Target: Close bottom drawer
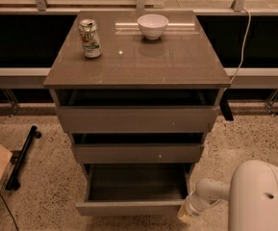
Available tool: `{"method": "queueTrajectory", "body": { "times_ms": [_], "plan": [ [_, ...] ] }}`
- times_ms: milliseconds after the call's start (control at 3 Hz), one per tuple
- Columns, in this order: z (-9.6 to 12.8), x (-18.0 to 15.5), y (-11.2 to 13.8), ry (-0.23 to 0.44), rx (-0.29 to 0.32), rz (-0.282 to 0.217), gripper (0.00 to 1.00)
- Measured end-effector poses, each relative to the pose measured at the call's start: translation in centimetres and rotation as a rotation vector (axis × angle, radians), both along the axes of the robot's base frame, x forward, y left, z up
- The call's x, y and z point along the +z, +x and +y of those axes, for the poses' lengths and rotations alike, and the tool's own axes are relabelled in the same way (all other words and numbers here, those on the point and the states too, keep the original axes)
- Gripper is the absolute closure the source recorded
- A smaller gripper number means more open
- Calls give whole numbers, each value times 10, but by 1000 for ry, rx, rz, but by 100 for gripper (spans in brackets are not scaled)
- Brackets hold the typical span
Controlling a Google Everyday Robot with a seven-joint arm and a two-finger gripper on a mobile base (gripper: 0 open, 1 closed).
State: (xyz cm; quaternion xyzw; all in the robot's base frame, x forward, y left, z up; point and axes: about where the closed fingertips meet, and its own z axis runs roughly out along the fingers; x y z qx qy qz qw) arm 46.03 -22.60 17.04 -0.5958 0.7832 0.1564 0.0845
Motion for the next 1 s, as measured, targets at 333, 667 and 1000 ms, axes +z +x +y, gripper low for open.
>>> {"method": "queueTrajectory", "body": {
  "times_ms": [333,667,1000],
  "plan": [
    [-2,0,26,47,-25,-40,100],
    [-6,2,40,52,-29,-65,100],
    [-1,-6,49,64,-51,-111,100]
  ]
}}
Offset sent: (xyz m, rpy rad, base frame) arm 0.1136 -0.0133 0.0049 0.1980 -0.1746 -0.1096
